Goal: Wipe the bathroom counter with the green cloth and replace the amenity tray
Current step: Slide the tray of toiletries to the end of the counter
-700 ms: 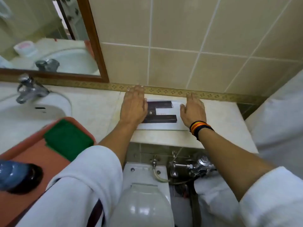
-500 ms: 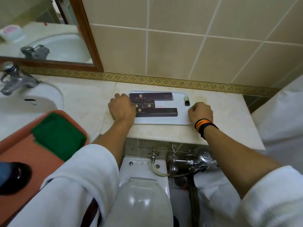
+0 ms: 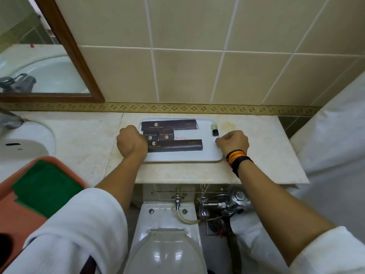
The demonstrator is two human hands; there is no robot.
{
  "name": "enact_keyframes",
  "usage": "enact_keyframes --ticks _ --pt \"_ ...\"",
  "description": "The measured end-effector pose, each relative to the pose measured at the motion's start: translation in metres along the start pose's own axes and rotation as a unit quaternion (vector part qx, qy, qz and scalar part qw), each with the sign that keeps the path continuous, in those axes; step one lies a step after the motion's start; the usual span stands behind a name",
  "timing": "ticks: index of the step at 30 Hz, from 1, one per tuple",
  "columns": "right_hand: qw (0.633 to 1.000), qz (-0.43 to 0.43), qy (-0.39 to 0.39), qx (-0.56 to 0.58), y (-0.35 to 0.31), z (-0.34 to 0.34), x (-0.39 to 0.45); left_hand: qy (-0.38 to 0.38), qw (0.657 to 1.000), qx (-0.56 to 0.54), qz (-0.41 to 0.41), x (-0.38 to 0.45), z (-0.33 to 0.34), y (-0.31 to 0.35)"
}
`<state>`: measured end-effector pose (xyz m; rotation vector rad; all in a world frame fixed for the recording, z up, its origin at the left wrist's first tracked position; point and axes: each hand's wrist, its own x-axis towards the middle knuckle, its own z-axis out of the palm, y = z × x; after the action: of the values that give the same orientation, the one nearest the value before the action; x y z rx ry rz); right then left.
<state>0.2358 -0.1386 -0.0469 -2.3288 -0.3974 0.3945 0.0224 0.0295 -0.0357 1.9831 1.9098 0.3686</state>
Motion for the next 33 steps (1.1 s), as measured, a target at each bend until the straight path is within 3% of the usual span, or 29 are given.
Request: enact_keyframes --ticks 4,9,18,25,29,33 --pt "0.995 0.052 0.028 0.075 0.030 -0.035 -0.023 0.013 0.996 -0.047 0.081 0.003 -0.008 0.047" --pt "0.973 0.147 0.073 0.162 0.077 -0.084 -0.055 -0.086 0.977 -0.060 0.184 -0.027 0.015 0.136" --pt "0.874 0.259 0.174 0.372 0.159 -0.136 -0.061 -0.214 0.915 -0.014 0.341 -0.097 0.099 0.278" --pt "0.827 0.271 0.219 0.441 0.174 -0.125 -0.051 -0.281 0.882 -0.076 0.371 -0.084 0.177 0.307" --pt "0.815 0.280 0.229 0.452 0.175 -0.107 -0.047 -0.326 0.862 -0.095 0.377 -0.097 0.174 0.298" --pt "0.812 0.279 0.218 0.464 0.173 -0.102 -0.050 -0.274 0.852 -0.128 0.428 -0.109 0.158 0.276"
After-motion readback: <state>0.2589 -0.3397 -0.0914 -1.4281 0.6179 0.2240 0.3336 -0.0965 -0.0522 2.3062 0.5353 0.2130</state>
